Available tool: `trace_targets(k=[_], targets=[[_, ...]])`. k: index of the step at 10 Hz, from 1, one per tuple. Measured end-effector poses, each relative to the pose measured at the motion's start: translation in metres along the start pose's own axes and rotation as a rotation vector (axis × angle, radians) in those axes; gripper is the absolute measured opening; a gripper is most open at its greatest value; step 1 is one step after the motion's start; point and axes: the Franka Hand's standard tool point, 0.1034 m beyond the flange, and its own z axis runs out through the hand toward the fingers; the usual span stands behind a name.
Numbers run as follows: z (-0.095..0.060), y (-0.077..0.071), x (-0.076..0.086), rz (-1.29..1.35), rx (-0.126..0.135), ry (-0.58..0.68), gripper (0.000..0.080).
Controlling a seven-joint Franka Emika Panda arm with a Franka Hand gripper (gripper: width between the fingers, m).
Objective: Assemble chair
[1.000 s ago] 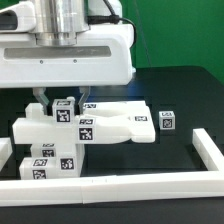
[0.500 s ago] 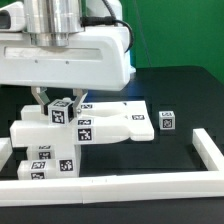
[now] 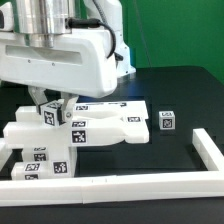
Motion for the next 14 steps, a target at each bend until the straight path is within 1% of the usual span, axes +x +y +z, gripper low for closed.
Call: trace_targets(k=[2,5,7,8,9,10,11,12,13,14], targets=[[0.0,0.0,0.0,0.169,0.0,0.001,0.0284],[0.0,-0.001,0.0,0.392,0.008,0.001,0.0284],[0.0,-0.001,0.0,0.381,0.008,0.001,0.0284],[0.0,-0.001,0.0,0.36,0.008,0.001,0.0478],[0.0,-0.002,0.0,0.355,0.008,0.0,0.0593],[-0.001,-0.006,-0.002,0.137,-0.004,-0.006,0.0631],[-0.002,-0.009,-0.003,-0.04,0.0,-0.006,0.0631],[-0.002,-0.006,-0.004,-0.176,0.007,0.004,0.0646],[-0.004,0.001,-0.003,-0.2,0.016,0.048,0.0646],[-0.003,0.003,-0.005,-0.266,0.01,0.043,0.0649]])
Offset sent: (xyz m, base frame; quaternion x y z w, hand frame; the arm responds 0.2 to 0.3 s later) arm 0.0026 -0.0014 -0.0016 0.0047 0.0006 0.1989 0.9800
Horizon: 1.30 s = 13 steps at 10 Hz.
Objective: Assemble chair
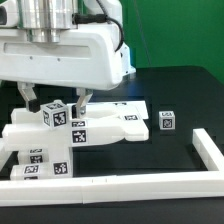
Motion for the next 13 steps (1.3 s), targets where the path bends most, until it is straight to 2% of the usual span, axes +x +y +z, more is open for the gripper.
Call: trace_targets(k=[2,4,6,8,13], targets=[[0.001,0.002,-0.002,-0.126,0.0,-0.013,0.0649],[0.003,0.008,-0.012,-0.19,0.01,-0.098,0.0649],[0.001,0.002,-0.015,-0.274,0.024,-0.168,0.0649],[0.001,-0.01,-0.015,-0.415,0.039,-0.155,0.0649],[-0.002,0.003,-0.002,-0.782,0.046,-0.11,0.0649]])
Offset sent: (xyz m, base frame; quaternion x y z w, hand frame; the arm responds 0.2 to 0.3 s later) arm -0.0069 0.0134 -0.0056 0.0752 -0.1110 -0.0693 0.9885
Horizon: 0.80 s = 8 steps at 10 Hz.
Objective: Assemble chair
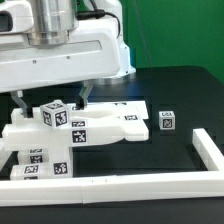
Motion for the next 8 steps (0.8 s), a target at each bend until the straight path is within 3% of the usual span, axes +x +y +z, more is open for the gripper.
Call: trace_targets(k=[2,5,6,7,8], targets=[[-0.0003,0.0033,-0.0017,-0.14,-0.006,-0.005,0.0649],[-0.0001,0.0042,-0.0024,-0.122,-0.01,-0.009,0.0611],[-0.0001,0.0043,-0.0025,-0.119,-0.01,-0.009,0.042],[0.0002,0.004,-0.0026,-0.016,-0.009,-0.009,0.042],[0.0003,0.004,-0.0026,0.037,-0.009,-0.008,0.0284]])
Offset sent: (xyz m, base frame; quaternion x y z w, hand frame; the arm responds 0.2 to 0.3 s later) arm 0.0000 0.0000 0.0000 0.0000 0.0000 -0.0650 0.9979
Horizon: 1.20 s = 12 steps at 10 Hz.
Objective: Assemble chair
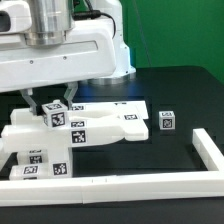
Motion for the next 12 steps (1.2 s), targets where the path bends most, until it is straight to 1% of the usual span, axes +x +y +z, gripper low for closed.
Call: trace_targets(k=[6,7,8,10,12], targets=[[0.0,0.0,0.0,0.463,0.0,0.0,0.0284],[0.0,0.0,0.0,0.494,0.0,0.0,0.0284],[0.0,0.006,0.002,0.564,0.003,0.006,0.0284],[0.0,0.02,0.006,0.668,-0.001,0.019,0.0284],[0.0,0.025,0.008,0.734,-0.003,0.022,0.0284]])
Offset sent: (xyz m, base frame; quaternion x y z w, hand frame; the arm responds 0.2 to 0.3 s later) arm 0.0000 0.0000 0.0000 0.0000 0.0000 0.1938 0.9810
